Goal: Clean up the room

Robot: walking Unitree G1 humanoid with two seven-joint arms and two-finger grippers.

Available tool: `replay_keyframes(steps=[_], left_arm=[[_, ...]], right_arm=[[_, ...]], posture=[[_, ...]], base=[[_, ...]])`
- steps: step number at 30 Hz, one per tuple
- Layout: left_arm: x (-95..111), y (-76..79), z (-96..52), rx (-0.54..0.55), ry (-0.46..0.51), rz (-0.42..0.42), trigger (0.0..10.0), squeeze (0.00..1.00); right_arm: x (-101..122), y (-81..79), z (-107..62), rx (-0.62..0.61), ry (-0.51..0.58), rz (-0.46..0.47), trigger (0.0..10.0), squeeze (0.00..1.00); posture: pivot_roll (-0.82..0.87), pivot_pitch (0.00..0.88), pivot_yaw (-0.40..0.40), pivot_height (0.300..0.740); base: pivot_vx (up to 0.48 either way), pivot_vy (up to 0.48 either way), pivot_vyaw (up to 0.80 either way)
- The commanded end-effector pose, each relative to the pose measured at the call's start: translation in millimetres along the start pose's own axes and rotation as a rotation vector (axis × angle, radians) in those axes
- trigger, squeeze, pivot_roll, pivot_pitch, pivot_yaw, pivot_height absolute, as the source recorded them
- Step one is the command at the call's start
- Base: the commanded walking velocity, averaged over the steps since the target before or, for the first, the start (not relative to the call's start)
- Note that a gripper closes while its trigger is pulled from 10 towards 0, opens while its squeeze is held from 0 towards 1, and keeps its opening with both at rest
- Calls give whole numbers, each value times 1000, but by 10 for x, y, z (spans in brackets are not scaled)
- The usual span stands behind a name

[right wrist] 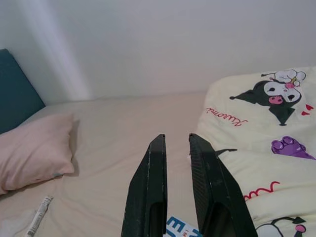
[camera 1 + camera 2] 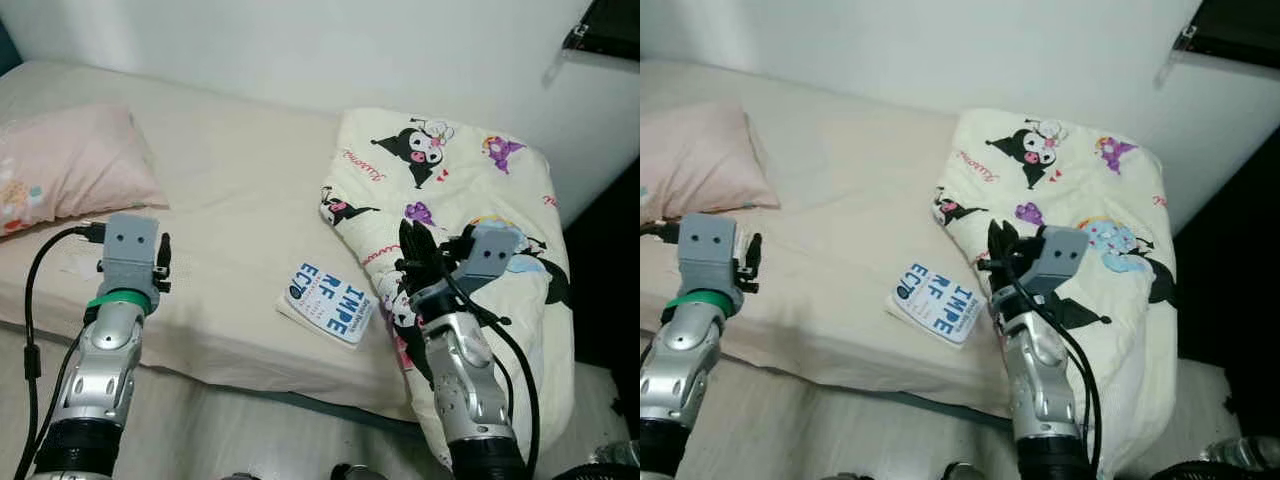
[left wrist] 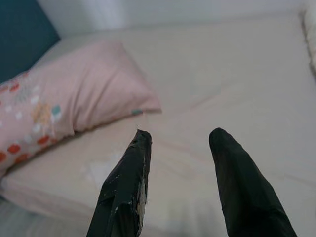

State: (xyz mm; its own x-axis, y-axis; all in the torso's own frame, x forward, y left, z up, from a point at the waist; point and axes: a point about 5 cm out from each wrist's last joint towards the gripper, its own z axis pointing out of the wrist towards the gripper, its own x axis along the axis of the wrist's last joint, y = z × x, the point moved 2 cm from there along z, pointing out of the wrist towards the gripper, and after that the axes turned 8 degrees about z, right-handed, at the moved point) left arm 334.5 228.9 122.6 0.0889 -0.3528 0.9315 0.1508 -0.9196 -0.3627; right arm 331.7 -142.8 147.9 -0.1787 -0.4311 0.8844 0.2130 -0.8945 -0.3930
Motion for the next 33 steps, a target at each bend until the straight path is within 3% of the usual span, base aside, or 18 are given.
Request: replay_keyframes(steps=[1,5,9,10,14,21,24,29,30,33], left_arm=[[-47,59,-46,-31,-30,-20,10000,0],[-39,188,-120,-54,-11,-20,10000,0],[-41,221,-135,-59,-3,-19,10000,0],[-75,335,-200,-81,-3,8,10000,0],[-76,445,-236,-94,-3,19,10000,0],[-41,439,-213,-86,1,23,10000,0],[25,411,-174,-73,49,7,10000,0],[70,380,-167,-46,115,85,10000,0],[64,392,-153,-45,121,93,10000,0],[62,393,-125,-40,111,74,10000,0]], right_arm=[[-65,72,-38,-29,-33,-2,10000,0],[-64,102,-41,-36,-42,-7,10000,0],[-78,107,-45,-35,-49,-12,10000,0],[-114,144,-65,-62,-62,-15,10000,0],[-155,179,-85,-83,-79,-23,10000,0],[-229,202,-124,-97,-112,-33,10000,0],[-414,242,-201,-110,-208,-4,10000,0],[-605,317,-306,-138,-297,-18,10000,0],[-706,386,-390,-152,-343,-68,10000,0],[-752,416,-438,-155,-363,-94,10000,0]], posture=[[-10,70,6,725],[-7,82,2,725],[-7,82,2,725],[-16,83,5,725],[-16,84,5,725],[-25,79,5,725],[-34,68,2,725],[-42,57,1,725],[-48,43,0,725],[-51,34,-1,725]], base=[[0,0,0],[0,0,0],[0,0,0],[0,0,0],[0,0,0],[0,0,0],[0,0,0],[0,0,0],[0,0,0],[0,0,0]])
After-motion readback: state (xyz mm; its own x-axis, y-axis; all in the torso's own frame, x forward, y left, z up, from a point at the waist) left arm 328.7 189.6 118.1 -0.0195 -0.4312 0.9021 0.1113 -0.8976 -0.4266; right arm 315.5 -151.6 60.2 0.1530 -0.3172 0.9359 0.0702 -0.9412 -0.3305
